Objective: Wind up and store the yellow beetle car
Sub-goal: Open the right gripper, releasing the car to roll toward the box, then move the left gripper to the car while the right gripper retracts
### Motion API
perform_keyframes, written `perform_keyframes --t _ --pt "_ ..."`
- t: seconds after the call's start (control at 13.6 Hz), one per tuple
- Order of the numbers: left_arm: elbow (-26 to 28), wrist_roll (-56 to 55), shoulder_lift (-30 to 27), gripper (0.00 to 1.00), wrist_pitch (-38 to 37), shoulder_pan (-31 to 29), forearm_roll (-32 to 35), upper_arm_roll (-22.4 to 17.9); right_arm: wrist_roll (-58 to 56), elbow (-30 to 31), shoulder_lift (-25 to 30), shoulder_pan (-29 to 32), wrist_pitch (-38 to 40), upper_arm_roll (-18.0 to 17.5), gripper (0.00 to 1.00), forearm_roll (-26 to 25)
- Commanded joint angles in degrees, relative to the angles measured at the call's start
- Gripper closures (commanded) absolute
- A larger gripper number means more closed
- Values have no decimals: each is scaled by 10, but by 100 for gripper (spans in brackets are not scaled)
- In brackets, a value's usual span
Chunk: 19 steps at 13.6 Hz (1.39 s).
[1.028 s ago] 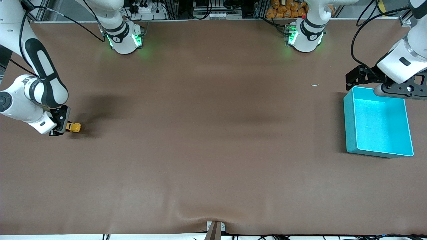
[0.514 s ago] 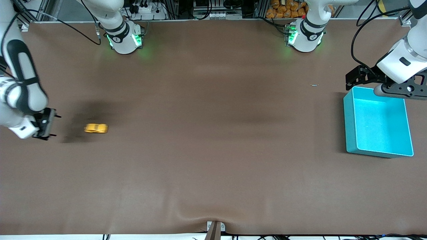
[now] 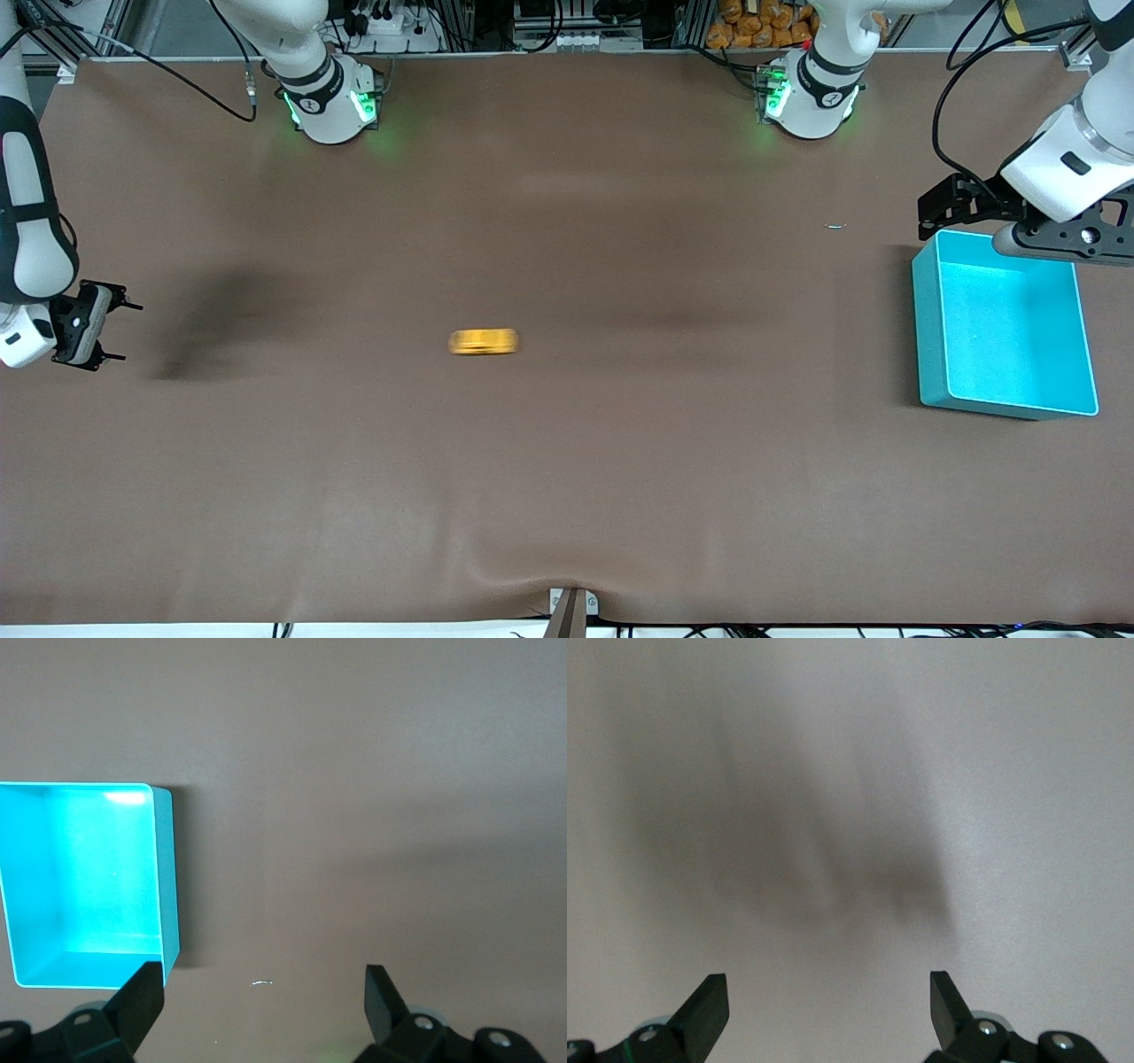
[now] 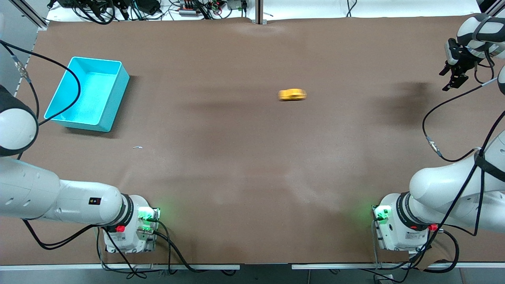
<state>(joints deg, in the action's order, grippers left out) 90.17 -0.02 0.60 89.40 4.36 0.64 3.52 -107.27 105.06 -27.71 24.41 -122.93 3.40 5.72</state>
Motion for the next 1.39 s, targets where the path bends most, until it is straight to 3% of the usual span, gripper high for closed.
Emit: perform_keyframes --t 0.0,0.51,0.73,0.95,1.1,1.32 --pt "-15 -4 12 0 -6 -12 12 2 -4 -8 5 9 16 -9 0 28" --pt "-15 -5 17 0 -6 -17 12 2 16 -30 12 8 39 -9 0 46" --pt "-14 -5 18 0 -6 -20 10 2 79 -98 13 -7 112 -9 0 61" --pt "-9 -25 23 0 -5 -35 5 3 214 -191 21 -53 186 -10 0 62" --pt "17 -131 20 0 -8 -37 0 3 329 -242 36 -91 233 -9 0 62" --pt "45 -239 3 0 -9 -48 -14 4 489 -267 68 -155 246 -8 0 50"
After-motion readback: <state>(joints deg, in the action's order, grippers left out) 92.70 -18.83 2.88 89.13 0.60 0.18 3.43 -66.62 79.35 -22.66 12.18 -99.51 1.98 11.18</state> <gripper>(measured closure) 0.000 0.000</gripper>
